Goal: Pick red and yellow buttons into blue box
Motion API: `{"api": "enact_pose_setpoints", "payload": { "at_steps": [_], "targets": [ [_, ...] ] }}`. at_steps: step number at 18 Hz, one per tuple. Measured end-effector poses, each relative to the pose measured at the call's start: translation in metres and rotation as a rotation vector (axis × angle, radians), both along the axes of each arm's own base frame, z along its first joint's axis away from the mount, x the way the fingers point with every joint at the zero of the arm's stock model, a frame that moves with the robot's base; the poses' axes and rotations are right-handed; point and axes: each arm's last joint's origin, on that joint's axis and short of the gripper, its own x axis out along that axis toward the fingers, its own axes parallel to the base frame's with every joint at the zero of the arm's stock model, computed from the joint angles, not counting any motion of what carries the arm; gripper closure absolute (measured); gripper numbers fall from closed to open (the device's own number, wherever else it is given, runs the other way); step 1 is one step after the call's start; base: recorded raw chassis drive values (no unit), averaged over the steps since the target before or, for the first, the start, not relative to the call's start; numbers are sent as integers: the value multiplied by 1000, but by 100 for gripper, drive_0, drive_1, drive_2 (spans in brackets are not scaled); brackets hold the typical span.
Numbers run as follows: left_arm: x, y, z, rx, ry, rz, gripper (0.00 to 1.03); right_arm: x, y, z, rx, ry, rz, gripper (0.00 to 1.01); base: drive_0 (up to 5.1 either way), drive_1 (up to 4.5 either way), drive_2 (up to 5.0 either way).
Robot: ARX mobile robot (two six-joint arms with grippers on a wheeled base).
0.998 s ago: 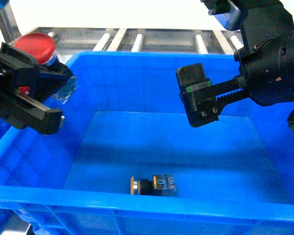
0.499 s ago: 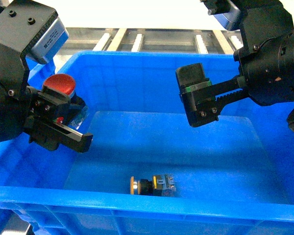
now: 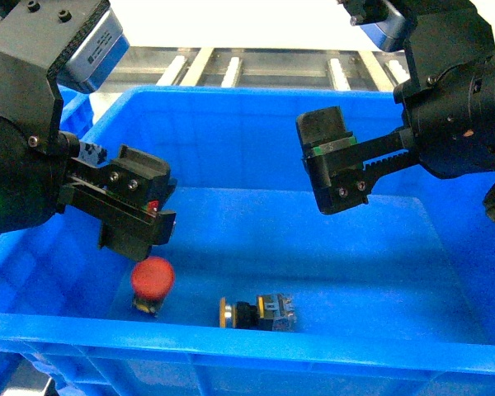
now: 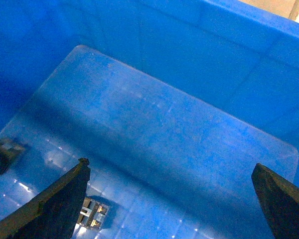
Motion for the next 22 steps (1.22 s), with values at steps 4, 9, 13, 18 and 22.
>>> {"api": "enact_pose_setpoints", "payload": {
  "at_steps": [4,9,13,18,22],
  "targets": [
    [0,0,0,-1,0,0,5,0,0,0,0,0,0,3,0,0,0],
    [0,0,0,-1,0,0,5,0,0,0,0,0,0,3,0,0,0],
    [1,-1,0,-15,-52,27,7,1,1,-2,38,-149,-80,8,0,0,0],
    [-37,41,-8,-199,-361,345,49,-47,-63,-20,131,-470,-443,49,0,0,0],
    [-78,69,-22,-227,-351,340,101,-102,-101,-32,148,-476,-431,99,0,0,0]
  ]
}}
